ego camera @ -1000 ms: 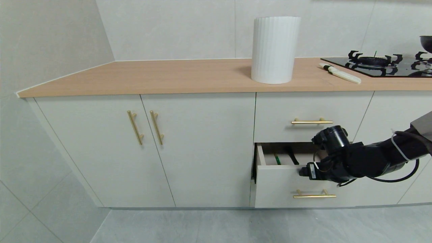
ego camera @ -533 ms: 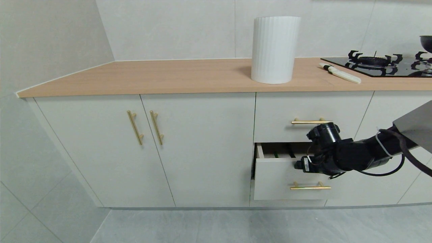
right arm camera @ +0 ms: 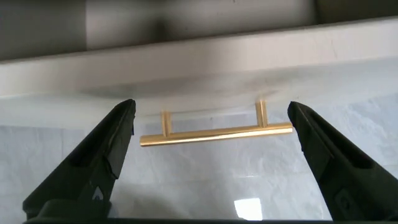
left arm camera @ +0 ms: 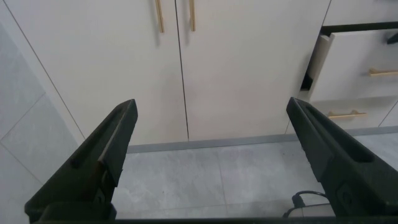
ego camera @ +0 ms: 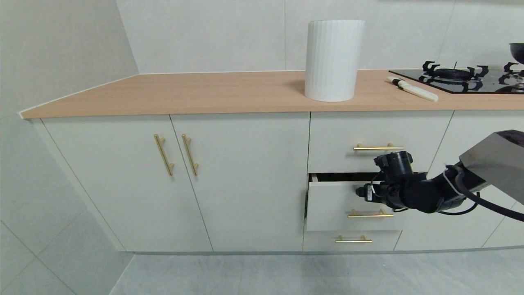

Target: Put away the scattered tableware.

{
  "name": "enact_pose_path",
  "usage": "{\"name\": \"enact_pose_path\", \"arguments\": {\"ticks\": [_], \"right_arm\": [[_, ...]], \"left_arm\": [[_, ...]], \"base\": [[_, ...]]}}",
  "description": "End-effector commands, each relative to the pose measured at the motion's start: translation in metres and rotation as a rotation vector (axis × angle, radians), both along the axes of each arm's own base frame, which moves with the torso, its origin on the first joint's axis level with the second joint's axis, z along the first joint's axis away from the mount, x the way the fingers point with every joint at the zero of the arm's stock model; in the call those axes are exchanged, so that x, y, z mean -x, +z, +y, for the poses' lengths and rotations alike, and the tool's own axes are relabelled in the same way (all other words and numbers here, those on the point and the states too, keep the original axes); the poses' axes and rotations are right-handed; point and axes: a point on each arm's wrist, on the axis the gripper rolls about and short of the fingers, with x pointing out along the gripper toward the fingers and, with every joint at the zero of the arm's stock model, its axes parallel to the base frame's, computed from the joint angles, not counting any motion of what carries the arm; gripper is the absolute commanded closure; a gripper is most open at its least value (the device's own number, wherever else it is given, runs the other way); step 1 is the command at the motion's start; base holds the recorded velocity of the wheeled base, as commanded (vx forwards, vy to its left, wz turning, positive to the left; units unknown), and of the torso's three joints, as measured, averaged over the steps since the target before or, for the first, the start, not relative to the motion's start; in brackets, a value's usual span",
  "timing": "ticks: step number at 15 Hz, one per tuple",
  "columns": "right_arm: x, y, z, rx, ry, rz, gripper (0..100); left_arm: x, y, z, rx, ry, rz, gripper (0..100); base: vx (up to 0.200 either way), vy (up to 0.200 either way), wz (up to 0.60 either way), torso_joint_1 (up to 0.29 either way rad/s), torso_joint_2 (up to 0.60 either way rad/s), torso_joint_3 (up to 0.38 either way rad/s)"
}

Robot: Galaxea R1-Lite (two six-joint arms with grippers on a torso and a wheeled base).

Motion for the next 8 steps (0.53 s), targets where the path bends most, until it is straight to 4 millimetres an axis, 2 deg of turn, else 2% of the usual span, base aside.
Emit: {"name": "enact_pose_path", "arguments": {"ticks": [1, 5, 8], "right_arm": [[-0.006, -0.011, -0.005, 0.006, -0.027, -0.005, 0], [-0.016, -0.017, -0.017, 0.005, -0.069, -0.078, 0], [-0.019, -0.022, -0.018, 0.002, -0.074, -0.079, 0]], "left_arm": [[0.0, 0.0, 0.0, 0.0, 0.0, 0.001, 0], [0.0, 0.0, 0.0, 0.0, 0.0, 0.001, 0], [0.0, 0.0, 0.0, 0.0, 0.0, 0.001, 0]], "base": [[0.0, 0.0, 0.0, 0.0, 0.0, 0.0], [0.0, 0.0, 0.0, 0.0, 0.0, 0.0], [0.0, 0.0, 0.0, 0.0, 0.0, 0.0]]}}
